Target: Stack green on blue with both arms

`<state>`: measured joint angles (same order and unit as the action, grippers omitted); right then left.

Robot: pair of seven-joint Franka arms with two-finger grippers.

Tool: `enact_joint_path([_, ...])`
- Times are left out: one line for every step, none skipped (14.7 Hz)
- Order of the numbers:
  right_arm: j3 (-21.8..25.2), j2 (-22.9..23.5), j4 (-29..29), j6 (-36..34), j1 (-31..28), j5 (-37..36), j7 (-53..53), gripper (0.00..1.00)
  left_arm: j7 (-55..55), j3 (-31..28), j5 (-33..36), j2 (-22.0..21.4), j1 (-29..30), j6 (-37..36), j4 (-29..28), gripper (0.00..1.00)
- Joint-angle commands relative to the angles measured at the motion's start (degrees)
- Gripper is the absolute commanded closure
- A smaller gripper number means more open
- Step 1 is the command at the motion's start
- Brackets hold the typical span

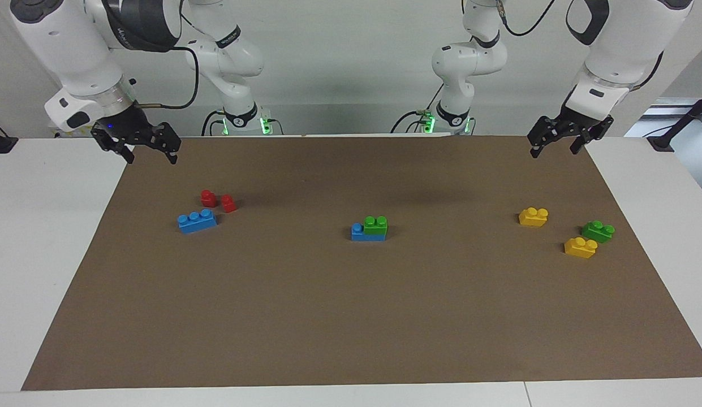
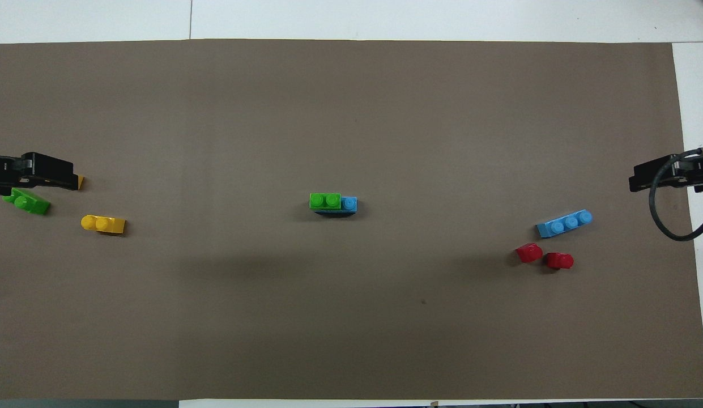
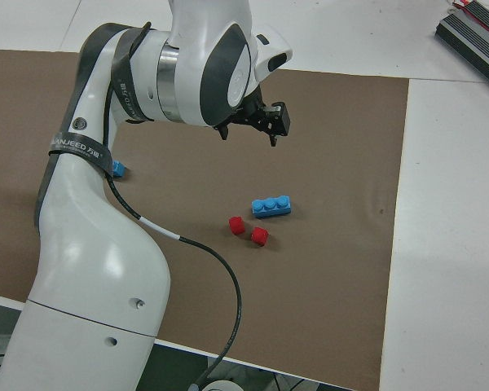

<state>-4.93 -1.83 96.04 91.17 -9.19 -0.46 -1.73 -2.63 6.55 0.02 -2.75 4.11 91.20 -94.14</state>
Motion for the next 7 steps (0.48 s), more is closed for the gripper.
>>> enact_joint_path([-0.34, 0.6, -0.86, -0.11, -0.47, -1.74, -1.26, 0.0, 0.87, -0.22, -1.51, -0.5, 0.47, 0.2, -0.08, 0.0])
enact_joint_path([-0.34, 0.51, -0.86, -0.2, -0.39, -1.74, -1.26, 0.0, 0.87, -0.14, -1.51, -0.5, 0.47, 0.2, -0.08, 0.0])
enact_joint_path([-0.34, 0.42, -0.86, -0.29, -0.39, -1.74, -1.17, 0.0, 0.87, -0.13, -1.51, -0.5, 0.47, 0.2, -0.08, 0.0])
enact_joint_path([-0.34, 0.42, -0.86, -0.29, -0.39, -1.65, -1.17, 0.0, 0.87, -0.13, -1.51, -0.5, 0.47, 0.2, -0.08, 0.0])
enact_joint_path([-0.34, 0.42, -0.86, -0.29, -0.39, -1.57, -1.17, 0.0, 0.87, -0.13, -1.51, -0.5, 0.47, 0.2, 0.01, 0.0])
enact_joint_path([-0.34, 0.42, -0.86, -0.29, -0.47, -1.48, -1.17, 0.0, 0.87, -0.22, -1.51, -0.5, 0.38, 0.2, 0.01, 0.0])
enact_joint_path([-0.34, 0.42, -0.86, -0.37, -0.47, -1.48, -1.17, 0.0, 0.87, -0.14, -1.51, -0.5, 0.46, 0.2, -0.08, 0.0])
